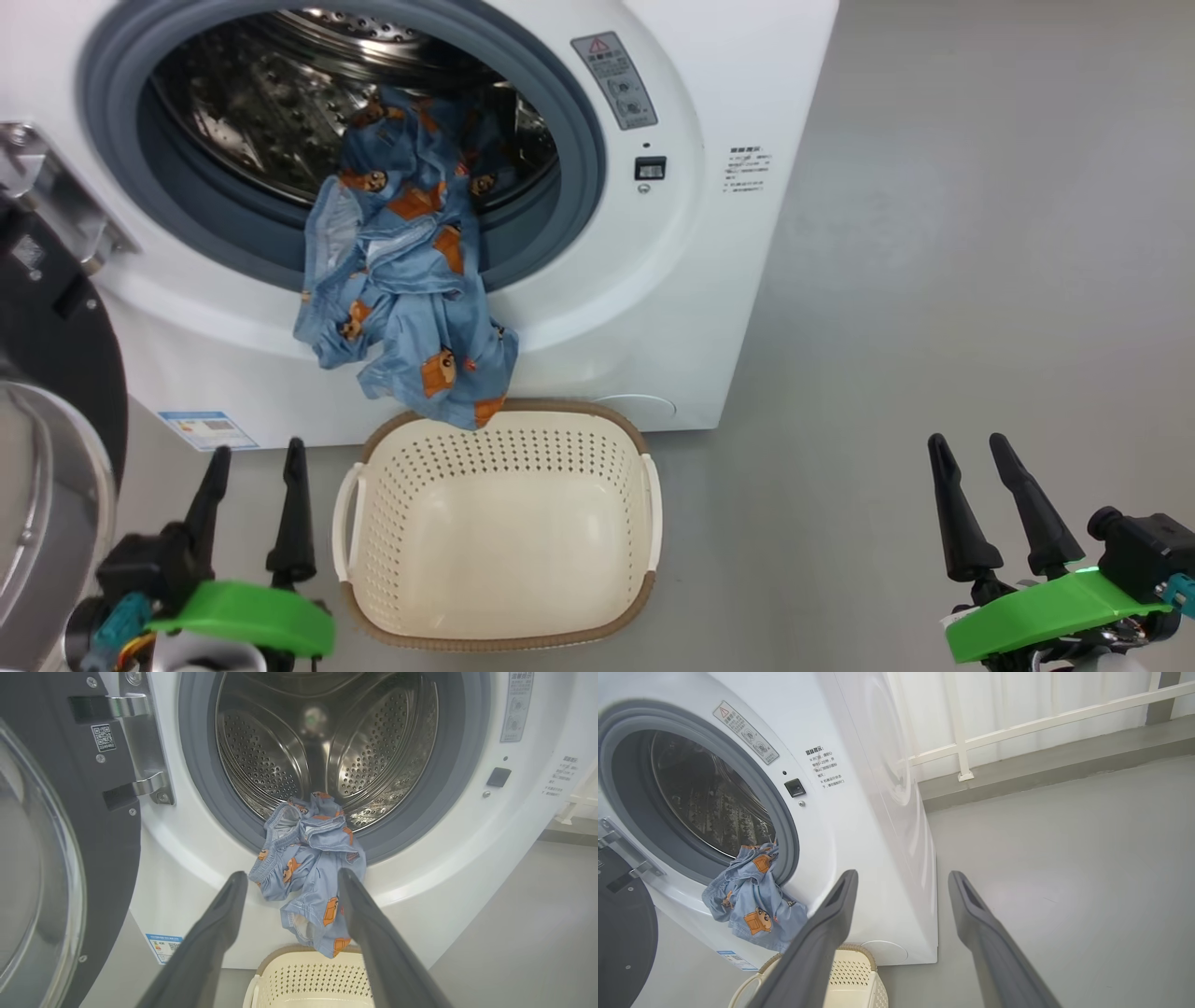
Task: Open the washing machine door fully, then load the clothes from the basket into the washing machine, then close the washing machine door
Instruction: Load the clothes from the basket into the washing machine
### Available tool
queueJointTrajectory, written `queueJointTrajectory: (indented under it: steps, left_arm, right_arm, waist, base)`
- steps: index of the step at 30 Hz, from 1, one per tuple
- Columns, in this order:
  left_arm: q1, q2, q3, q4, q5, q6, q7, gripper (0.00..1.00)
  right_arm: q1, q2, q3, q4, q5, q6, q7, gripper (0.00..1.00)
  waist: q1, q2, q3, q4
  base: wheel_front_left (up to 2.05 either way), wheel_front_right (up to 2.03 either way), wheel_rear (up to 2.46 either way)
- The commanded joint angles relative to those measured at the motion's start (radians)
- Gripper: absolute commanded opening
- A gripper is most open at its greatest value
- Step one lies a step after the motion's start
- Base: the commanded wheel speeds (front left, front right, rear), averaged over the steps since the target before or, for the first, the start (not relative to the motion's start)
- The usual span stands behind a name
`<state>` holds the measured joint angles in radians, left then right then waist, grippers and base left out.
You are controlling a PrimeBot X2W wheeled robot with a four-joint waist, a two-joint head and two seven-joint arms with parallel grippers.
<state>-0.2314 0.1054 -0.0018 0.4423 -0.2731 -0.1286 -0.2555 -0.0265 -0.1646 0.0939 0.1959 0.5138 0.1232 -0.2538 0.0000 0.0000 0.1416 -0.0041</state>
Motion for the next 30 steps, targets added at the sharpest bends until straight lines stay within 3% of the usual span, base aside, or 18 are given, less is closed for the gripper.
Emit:
queueJointTrajectory:
  steps: [1,10,30]
  left_arm:
    - [0.005,0.018,0.037,-0.036,-0.001,-0.002,-0.006,1.0]
    - [0.109,0.002,0.102,-0.134,0.006,-0.002,-0.006,1.0]
    - [0.098,-0.011,0.077,-0.137,0.008,-0.002,-0.006,1.0]
  right_arm:
    - [0.011,-0.021,0.017,-0.023,0.016,0.008,-0.008,1.0]
    - [0.02,-0.02,0.008,-0.025,0.015,0.008,-0.008,1.0]
    - [0.002,-0.012,0.006,-0.04,0.011,0.008,-0.008,1.0]
  waist:
    - [0.0,0.0,-0.007,0.007]
    - [0.0,0.0,-0.018,0.008]
    - [0.0,0.0,0.041,0.005]
  base:
    - [0.0,0.0,0.0]
    - [0.0,0.0,0.0]
    - [0.0,0.0,0.0]
